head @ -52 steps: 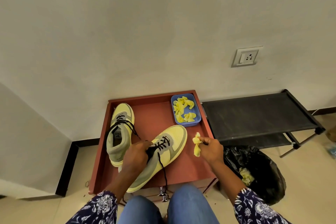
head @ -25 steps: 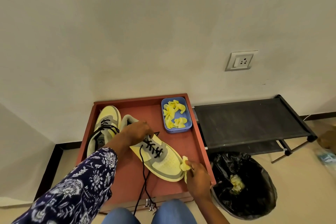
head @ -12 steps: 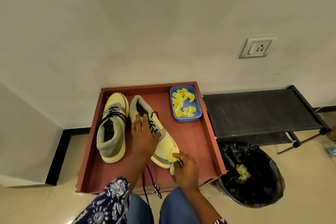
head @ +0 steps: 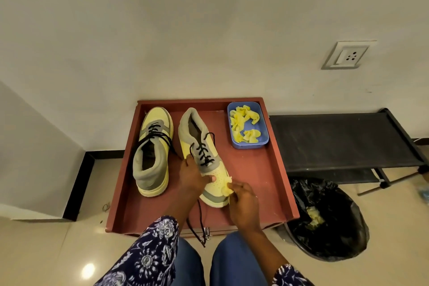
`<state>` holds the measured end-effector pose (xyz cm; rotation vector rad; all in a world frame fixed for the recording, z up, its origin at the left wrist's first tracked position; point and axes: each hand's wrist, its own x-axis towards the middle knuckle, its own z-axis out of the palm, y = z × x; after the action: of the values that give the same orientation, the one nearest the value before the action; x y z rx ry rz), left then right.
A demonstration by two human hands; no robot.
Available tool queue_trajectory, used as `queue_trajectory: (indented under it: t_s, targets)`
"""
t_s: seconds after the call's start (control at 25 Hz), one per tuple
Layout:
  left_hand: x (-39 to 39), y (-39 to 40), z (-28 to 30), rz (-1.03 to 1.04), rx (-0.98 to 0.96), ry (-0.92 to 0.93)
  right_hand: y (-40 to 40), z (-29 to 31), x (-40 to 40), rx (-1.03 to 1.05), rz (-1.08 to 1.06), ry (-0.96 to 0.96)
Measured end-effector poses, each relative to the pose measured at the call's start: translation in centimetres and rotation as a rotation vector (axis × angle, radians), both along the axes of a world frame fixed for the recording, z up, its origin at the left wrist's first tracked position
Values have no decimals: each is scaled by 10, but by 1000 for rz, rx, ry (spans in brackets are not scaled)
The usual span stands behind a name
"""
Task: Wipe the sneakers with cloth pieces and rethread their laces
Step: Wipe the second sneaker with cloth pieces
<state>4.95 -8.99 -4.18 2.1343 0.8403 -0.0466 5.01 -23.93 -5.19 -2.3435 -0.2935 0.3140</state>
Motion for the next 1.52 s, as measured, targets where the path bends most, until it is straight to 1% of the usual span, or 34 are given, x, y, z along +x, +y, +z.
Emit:
queue_trajectory:
  t_s: [0.08,0.12,0.2,0.28,0.48,0.52,0.6,0.64,0.72,0.8,0.88,0.96,1.0,1.08,1.16,1.24,1.4,1.52]
  targets:
    - [2,4,0,-22,6,42,7,-5,-6,-50,58,-69]
    - [3,6,0,-40,8,54,8,-10,-11,-82,111,-120]
    - [5,8,1,-66,20,59,12,-13,-24,-148,209,-161]
    - [5,8,0,-74,39,61,18,-12,-36,-108,173,-156]
    - [4,6,-4,-68,26,44,17,-26,-41,-119,434,-426]
    - [3,6,-5,-67,27,38,11,-25,-39,-126,466,-423]
    - [1,3,-7,-64,38,25,2,-28,-32,-154,452,-381]
    - [1,2,-7,-61,43,21,-1,-31,-27,-135,394,-355]
    - [2,1,-8,-61,47,17,-5,-37,-23,-75,317,-357]
    - [3,1,-9,-63,49,20,-3,-42,-24,54,207,-352]
    - [3,1,-11,-59,54,20,2,-34,-24,225,-56,-180]
    - [3,0,-12,-57,74,17,8,-29,-24,275,-275,33]
    - [3,0,-12,-54,81,15,10,-26,-22,276,-326,93]
    - [4,0,-13,-51,83,13,11,-20,-14,283,-387,144]
    - [4,0,-14,-46,82,9,13,-14,2,270,-433,204]
    - [4,0,-15,-36,77,6,16,-13,21,237,-436,286]
    - [5,0,-17,-32,88,9,25,-11,57,170,-349,374]
    - [7,0,-20,-28,97,24,33,-11,70,95,-273,356]
